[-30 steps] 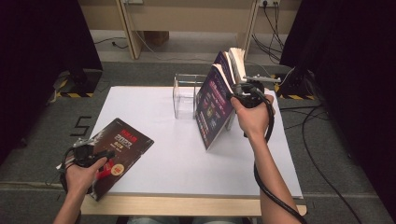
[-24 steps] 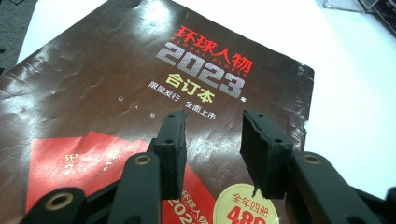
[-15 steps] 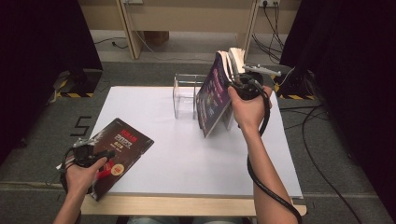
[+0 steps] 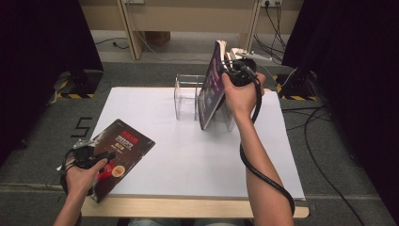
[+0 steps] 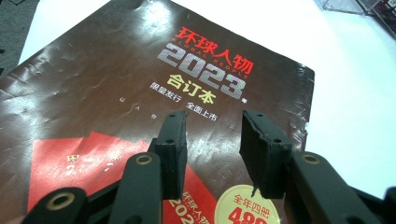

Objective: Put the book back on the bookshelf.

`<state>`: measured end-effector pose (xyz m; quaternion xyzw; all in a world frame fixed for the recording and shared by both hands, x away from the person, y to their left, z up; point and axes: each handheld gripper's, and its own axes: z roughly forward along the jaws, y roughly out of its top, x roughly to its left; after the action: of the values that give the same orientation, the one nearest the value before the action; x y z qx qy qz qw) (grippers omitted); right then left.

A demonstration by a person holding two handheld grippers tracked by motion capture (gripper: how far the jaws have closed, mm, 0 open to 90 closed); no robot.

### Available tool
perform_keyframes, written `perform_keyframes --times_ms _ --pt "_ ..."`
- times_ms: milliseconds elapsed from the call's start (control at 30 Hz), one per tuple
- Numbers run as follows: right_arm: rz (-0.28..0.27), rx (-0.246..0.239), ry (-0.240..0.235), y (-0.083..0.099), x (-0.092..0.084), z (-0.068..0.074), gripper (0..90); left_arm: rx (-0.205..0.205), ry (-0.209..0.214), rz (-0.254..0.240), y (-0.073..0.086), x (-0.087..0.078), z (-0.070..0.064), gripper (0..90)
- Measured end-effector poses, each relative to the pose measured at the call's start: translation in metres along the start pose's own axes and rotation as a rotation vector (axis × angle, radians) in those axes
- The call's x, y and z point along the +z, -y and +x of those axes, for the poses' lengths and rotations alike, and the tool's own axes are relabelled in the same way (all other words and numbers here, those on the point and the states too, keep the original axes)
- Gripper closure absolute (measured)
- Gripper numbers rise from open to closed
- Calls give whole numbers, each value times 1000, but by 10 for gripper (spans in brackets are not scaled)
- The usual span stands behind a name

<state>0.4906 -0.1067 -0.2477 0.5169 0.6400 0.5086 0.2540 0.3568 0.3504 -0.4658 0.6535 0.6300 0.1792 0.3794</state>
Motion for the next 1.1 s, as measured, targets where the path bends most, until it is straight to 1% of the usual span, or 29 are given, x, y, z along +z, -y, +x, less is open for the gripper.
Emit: perform_keyframes --times_ms 100,233,367,400,667,800,1000,1100 --pt "-9 9 4 -2 6 1 831 0 0 0 0 0 0 603" --pt "-15 2 16 -3 14 2 831 -1 1 0 0 0 0 603" --pt "-20 11 22 -3 21 2 831 0 -1 0 0 0 1 604" --pt "-19 6 23 -2 23 2 831 0 -1 0 0 0 1 604" --pt "-11 19 33 4 33 1 831 1 -2 0 0 0 1 605" --pt "-17 21 39 6 36 1 831 0 -2 1 0 0 1 605" --pt "-26 17 52 9 41 2 831 1 -1 0 0 0 1 605" --pt "-20 14 57 14 45 3 831 3 -1 1 0 1 1 605"
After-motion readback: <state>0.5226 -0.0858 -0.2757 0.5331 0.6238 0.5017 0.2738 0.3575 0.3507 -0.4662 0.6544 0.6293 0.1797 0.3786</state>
